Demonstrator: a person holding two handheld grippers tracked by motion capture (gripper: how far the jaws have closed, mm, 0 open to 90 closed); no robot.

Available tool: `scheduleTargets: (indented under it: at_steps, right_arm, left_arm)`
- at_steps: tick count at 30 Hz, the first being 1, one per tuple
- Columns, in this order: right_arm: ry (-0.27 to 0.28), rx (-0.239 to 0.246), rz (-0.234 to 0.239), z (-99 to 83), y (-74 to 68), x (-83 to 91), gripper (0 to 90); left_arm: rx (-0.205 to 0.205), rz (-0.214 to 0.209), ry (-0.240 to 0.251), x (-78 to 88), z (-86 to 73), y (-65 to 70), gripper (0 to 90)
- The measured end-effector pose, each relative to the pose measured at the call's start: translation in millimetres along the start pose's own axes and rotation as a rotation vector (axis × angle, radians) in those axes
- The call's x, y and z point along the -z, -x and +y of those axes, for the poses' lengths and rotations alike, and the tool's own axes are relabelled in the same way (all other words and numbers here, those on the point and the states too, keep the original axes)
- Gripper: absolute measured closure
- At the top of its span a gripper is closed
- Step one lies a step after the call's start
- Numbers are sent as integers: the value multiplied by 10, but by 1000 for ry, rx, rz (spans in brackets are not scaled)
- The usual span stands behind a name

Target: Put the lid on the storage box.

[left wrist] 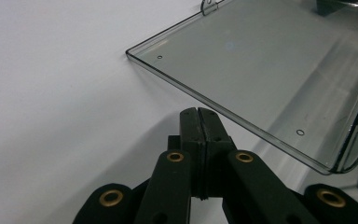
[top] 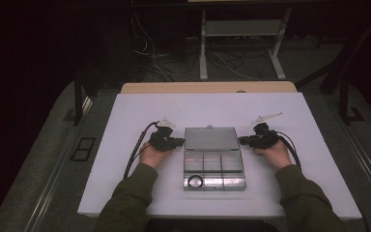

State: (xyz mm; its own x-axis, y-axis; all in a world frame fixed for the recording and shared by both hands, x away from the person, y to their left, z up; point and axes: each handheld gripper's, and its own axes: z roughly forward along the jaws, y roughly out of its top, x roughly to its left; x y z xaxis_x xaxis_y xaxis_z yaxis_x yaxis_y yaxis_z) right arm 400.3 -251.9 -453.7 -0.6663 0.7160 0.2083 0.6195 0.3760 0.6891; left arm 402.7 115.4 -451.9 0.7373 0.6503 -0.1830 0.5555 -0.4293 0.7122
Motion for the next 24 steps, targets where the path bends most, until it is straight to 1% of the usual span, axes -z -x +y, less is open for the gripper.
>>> scheduleTargets:
  at_steps: [4, 6, 7, 10, 12, 13, 17, 18, 19, 20, 22, 23, 24]
  right_arm:
    - [-6, 2, 11, 1, -9, -4, 887]
    - [-5, 6, 14, 2, -16, -10, 887]
    - [-5, 9, 13, 3, -20, -14, 888]
    - [-6, 7, 13, 4, -24, -14, 888]
    - [-6, 4, 20, 6, -25, -18, 887]
    - [-6, 4, 21, 8, -30, -20, 888]
    - [-5, 12, 24, 16, -47, -34, 887]
    - [-9, 14, 24, 19, -52, -35, 888]
    - [-7, 13, 25, 21, -59, -39, 888]
    - [-5, 14, 25, 22, -64, -43, 888]
    - [-2, 16, 27, 25, -70, -52, 888]
    - [-1, 15, 28, 27, -76, -57, 888]
    - [-1, 13, 30, 30, -80, -61, 888]
  left_arm:
    - [4, 8, 8, -17, 4, 11, 891]
    - [-2, 11, 6, -20, 9, 9, 891]
    - [-5, 11, 0, -18, 12, 7, 891]
    - [8, 10, 12, -34, 14, 14, 891]
    - [2, 7, 6, -38, 23, 8, 891]
    - [7, 8, 13, -47, 25, 13, 891]
    - [4, 9, 10, -67, 50, 17, 891]
    - [5, 10, 12, -71, 57, 17, 891]
    - [13, 10, 18, -74, 61, 23, 891]
    - [4, 12, 18, -71, 68, 17, 891]
    - [10, 12, 23, -65, 77, 21, 891]
    - [5, 13, 26, -62, 83, 18, 892]
    - [13, 12, 35, -62, 86, 22, 891]
